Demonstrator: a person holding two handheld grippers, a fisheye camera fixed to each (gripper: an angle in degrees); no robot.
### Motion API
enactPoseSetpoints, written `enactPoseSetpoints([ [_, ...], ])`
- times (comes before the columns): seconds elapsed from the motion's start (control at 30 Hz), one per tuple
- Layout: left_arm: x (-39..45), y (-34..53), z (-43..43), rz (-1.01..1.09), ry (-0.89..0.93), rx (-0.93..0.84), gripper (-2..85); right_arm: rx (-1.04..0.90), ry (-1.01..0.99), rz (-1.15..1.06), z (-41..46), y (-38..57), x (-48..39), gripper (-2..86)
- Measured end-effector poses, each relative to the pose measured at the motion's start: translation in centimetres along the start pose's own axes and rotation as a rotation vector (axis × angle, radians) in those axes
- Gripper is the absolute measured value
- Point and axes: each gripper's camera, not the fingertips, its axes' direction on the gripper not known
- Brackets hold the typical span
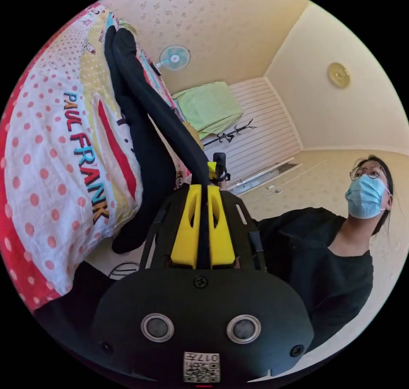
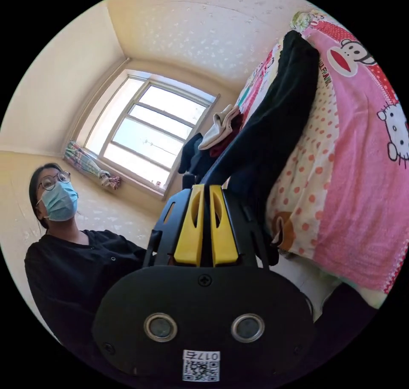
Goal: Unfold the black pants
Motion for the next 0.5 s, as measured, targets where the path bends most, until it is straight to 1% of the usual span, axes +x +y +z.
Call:
enactPoseSetpoints([
  [0.03, -0.4, 0.1, 0.8, -0.048, -0.088, -0.072, 2.2, -0.034, 0.045, -0.005, 0.1, 0.0, -0.3, 3.2],
  [0.07, -0.9, 0.1, 1.4, -0.082, -0.138, -0.123, 2.2, -0.114, 0.164, -0.003, 0.6, 0.2, -0.6, 3.1],
  [0.1, -1.8, 0.3, 2.7, -0.147, -0.228, -0.221, 1.8, -0.185, 0.299, 0.027, 1.2, 0.6, -0.2, 3.1],
  [0.13, -2.5, 0.5, 3.7, -0.206, -0.294, -0.273, 1.8, -0.210, 0.362, 0.052, 1.5, 0.8, 0.1, 3.2],
  [0.17, -2.5, 0.4, 4.0, -0.213, -0.307, -0.271, 2.0, -0.220, 0.429, 0.087, 1.5, 1.3, 0.6, 3.4],
  [0.27, -0.8, -0.1, 3.4, -0.143, -0.330, -0.085, 5.3, -0.137, 0.372, 0.107, 0.0, 2.0, 0.9, 4.5],
  [0.33, 0.2, 0.1, 2.0, -0.092, -0.351, 0.133, 8.4, -0.057, 0.366, 0.111, -1.4, 2.2, 0.9, 6.1],
  [0.37, 0.2, 0.2, 2.0, -0.085, -0.356, 0.170, 9.4, -0.005, 0.375, 0.112, -2.2, 2.3, 1.0, 7.2],
  [0.4, -0.4, 0.1, 2.5, -0.091, -0.363, 0.202, 10.7, 0.048, 0.386, 0.133, -3.0, 2.5, 1.4, 8.4],
  [0.47, -1.9, -0.5, 4.6, -0.132, -0.366, 0.146, 12.0, 0.114, 0.375, 0.178, -3.7, 2.8, 2.6, 10.4],
  [0.5, -2.7, -1.0, 6.5, -0.136, -0.357, 0.081, 12.4, 0.147, 0.349, 0.206, -3.8, 3.0, 3.7, 11.6],
])
